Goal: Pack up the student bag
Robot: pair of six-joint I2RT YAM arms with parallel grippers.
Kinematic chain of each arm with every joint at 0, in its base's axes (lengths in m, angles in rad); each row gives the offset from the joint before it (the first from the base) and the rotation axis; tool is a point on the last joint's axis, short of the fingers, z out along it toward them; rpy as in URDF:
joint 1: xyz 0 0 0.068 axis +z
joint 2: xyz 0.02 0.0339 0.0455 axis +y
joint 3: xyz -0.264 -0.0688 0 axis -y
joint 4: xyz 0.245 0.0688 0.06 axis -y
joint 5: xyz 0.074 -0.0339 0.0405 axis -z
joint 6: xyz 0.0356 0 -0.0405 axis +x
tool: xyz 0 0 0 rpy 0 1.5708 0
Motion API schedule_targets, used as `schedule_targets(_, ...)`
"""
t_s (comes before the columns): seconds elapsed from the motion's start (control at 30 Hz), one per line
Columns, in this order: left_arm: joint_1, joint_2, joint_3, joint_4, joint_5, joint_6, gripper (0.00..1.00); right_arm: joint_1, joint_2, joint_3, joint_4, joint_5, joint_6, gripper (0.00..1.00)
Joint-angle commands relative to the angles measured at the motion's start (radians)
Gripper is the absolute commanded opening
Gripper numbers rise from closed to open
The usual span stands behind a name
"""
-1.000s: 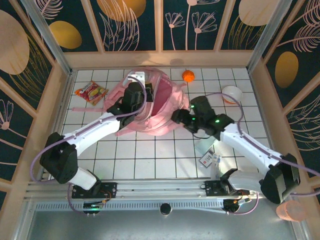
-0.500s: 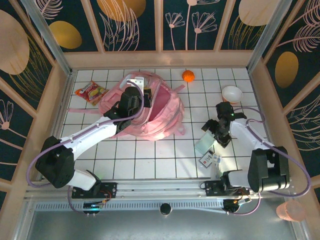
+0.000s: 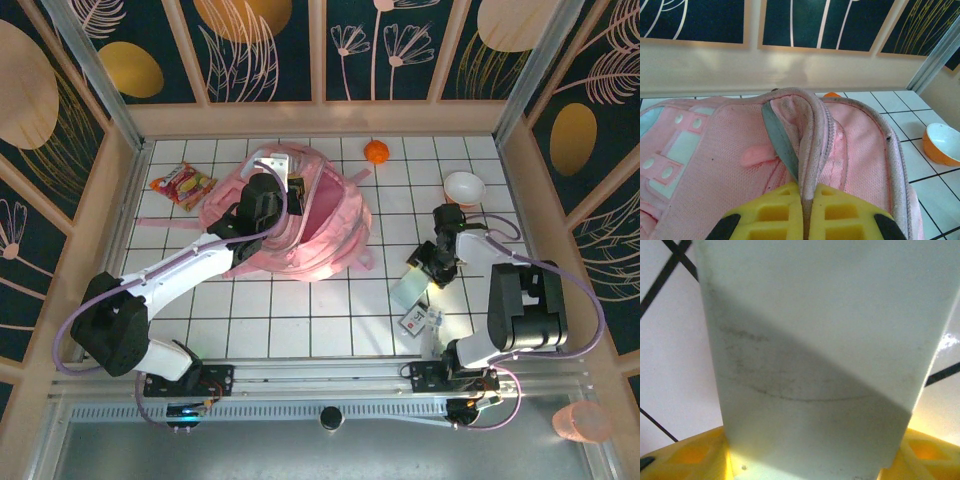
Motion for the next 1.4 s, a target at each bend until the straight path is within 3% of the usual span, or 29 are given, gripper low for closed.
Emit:
schedule_targets(0.0, 0.001, -0.068, 0.026, 0.182, 0.007, -0.009, 0.0, -0.009, 0.0, -0.002, 0.033, 0.007, -0.042, 0.54)
schedule_targets(0.27, 0.002, -0.067, 0.03, 0.192, 0.028, -0.023, 0.0, 0.026, -0.204, 0.184, -0.067, -0.056, 0.026, 0.47)
schedule_targets(0.43, 0.002, -0.07, 0.017, 0.206, 0.05, -0.034, 0.0, 0.084, -0.231, 0.317, -0.023, -0.105, 0.119, 0.45)
schedule_targets(0.77, 0.001, -0.085, -0.014, 0.267, 0.131, -0.064, 0.0, 0.264, -0.083, 0.482, 0.335, -0.108, 0.372, 0.46)
schedule_targets(1.0, 0.001, -0.084, -0.023, 0.313, 0.165, -0.077, 0.0, 0.332, 0.048, 0.551, 0.368, -0.12, 0.408, 0.46)
schedule_targets(1.17, 0.001, -0.085, -0.028, 0.372, 0.147, -0.096, 0.0, 0.374, 0.089, 0.545, 0.268, -0.053, 0.416, 0.48)
schedule_targets(1.37, 0.001, -0.07, -0.011, 0.365, 0.135, -0.086, 0.0, 0.451, 0.116, 0.561, 0.271, -0.131, 0.426, 0.57)
